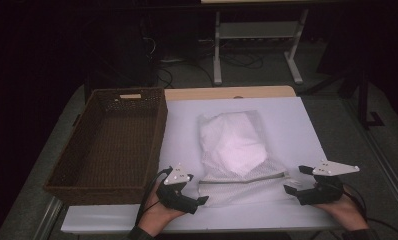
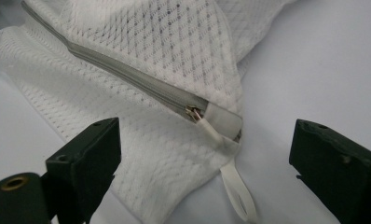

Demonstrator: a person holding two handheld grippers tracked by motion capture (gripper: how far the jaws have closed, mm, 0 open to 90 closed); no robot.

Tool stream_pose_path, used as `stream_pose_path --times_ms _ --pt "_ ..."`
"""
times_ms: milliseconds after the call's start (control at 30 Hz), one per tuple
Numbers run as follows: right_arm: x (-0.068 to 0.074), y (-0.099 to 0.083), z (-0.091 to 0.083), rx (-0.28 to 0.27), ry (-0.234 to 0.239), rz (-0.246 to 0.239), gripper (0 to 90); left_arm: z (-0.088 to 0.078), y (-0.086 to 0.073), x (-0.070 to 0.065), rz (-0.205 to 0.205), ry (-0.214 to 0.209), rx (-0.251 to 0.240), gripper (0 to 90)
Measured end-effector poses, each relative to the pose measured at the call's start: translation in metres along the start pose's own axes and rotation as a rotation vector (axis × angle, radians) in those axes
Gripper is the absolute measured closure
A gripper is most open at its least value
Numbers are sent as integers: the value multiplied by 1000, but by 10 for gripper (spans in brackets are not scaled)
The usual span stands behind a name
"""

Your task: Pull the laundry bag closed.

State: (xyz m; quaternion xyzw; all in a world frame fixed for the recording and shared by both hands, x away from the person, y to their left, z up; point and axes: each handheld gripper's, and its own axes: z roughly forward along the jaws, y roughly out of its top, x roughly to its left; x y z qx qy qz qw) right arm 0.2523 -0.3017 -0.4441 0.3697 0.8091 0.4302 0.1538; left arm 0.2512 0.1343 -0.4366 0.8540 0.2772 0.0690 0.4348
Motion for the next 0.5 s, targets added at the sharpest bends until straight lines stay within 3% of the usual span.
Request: stream_pose_path --times_ms 233,500 --pt "1 -10 -10 0 -4 14 86 -9 -10 -5 0 6 4 128" --pt "1 -11 -9 7 12 2 86 -10 -11 -4 2 8 4 128"
